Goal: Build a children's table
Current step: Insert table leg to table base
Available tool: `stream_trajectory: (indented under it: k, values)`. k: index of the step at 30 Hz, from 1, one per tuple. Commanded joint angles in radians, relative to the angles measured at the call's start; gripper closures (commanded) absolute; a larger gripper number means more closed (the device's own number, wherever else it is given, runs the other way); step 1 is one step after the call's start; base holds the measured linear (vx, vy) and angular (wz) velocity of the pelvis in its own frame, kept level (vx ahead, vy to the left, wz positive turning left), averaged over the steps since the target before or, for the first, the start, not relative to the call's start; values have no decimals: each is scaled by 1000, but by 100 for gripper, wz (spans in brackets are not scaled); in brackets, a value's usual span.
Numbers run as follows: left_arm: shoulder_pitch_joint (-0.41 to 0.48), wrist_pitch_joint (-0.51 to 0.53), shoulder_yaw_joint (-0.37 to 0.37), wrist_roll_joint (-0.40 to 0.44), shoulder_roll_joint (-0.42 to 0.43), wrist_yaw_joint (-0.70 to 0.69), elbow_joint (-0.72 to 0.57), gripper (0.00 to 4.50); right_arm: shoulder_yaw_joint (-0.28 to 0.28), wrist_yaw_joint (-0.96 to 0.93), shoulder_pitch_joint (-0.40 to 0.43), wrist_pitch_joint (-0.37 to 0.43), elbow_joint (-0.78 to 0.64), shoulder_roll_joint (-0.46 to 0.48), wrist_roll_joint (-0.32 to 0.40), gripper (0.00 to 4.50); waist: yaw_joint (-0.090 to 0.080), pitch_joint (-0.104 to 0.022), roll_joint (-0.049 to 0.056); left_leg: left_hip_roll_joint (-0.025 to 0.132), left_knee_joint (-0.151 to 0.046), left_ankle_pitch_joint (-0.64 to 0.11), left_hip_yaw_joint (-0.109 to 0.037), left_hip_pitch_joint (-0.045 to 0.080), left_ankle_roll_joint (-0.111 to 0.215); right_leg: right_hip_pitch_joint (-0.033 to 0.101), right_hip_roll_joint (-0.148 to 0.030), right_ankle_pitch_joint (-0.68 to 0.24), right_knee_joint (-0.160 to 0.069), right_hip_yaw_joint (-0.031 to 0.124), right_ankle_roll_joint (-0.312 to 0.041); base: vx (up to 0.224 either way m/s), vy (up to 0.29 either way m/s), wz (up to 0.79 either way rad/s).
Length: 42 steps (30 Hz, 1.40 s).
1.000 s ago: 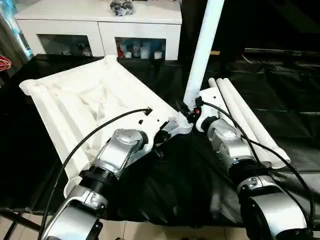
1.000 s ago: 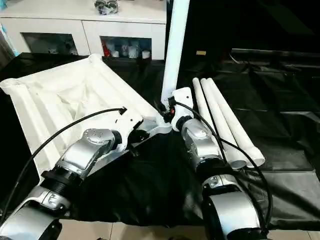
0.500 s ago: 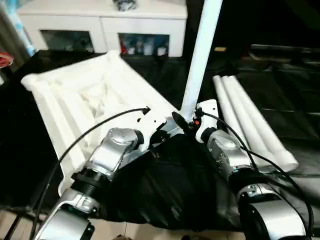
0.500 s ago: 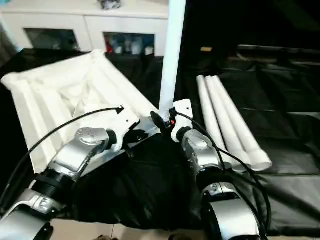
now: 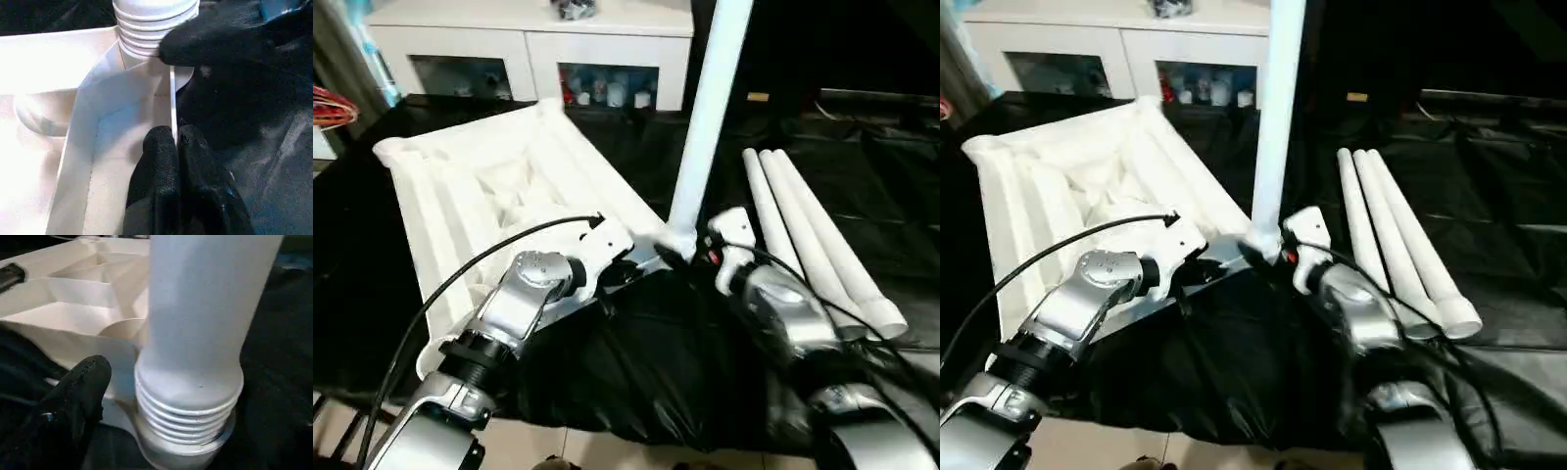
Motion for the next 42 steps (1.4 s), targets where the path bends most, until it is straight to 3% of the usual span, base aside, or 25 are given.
stream_trajectory:
  k: [1, 8, 11, 14, 15, 20, 39, 42]
  values:
    - [-13, -41, -10, -12, 4, -25, -11, 450, 13, 41, 11, 25, -50, -12, 16, 24, 2, -70, 1, 50, -63, -173, -10, 17, 88, 68, -70, -154, -63, 49, -242, 0, 0, 0]
    - [1, -113, -33, -20, 40, -126, -1, 450, 32, 167, 49, 85, -130, -89, 25, 24, 9, -72, -3, 50, -61, -148, -12, 13, 97, 70, -72, -138, -59, 48, -243, 0, 0, 0]
    - [3, -127, -36, -21, 50, -156, 4, 450, 39, 197, 59, 109, -153, -110, 27, 57, 15, -72, -3, 51, -60, -143, -11, 15, 96, 69, -71, -143, -59, 48, -239, 0, 0, 0]
    - [7, -144, -45, -23, 65, -196, -2, 450, 51, 219, 70, 128, -171, -128, 20, 60, 21, -72, -3, 52, -60, -146, -10, 17, 92, 67, -71, -147, -58, 48, -237, 0, 0, 0]
    - [7, -144, -45, -23, 65, -196, -2, 450, 51, 219, 70, 128, -171, -128, 20, 93, 24, -72, -3, 52, -59, -147, -9, 18, 89, 66, -72, -151, -59, 49, -237, 0, 0, 0]
    - [17, -155, -55, -33, 77, -243, -25, 450, 48, 234, 79, 152, -191, -131, 32, 127, 26, -73, -1, 52, -59, -139, -10, 17, 85, 67, -71, -133, -55, 48, -237, 0, 0, 0]
    - [69, -144, -80, -37, 113, -317, -108, 450, 45, 290, 101, 234, -235, -130, 77, 135, 30, -72, -3, 53, -60, -151, -10, 20, 76, 65, -71, -169, -57, 48, -229, 0, 0, 0]
    - [66, -161, -75, -29, 111, -300, -100, 450, 45, 292, 95, 240, -230, -139, 75, 135, 30, -72, -13, 53, -60, -146, -9, 18, 76, 67, -72, -176, -56, 48, -226, 0, 0, 0]
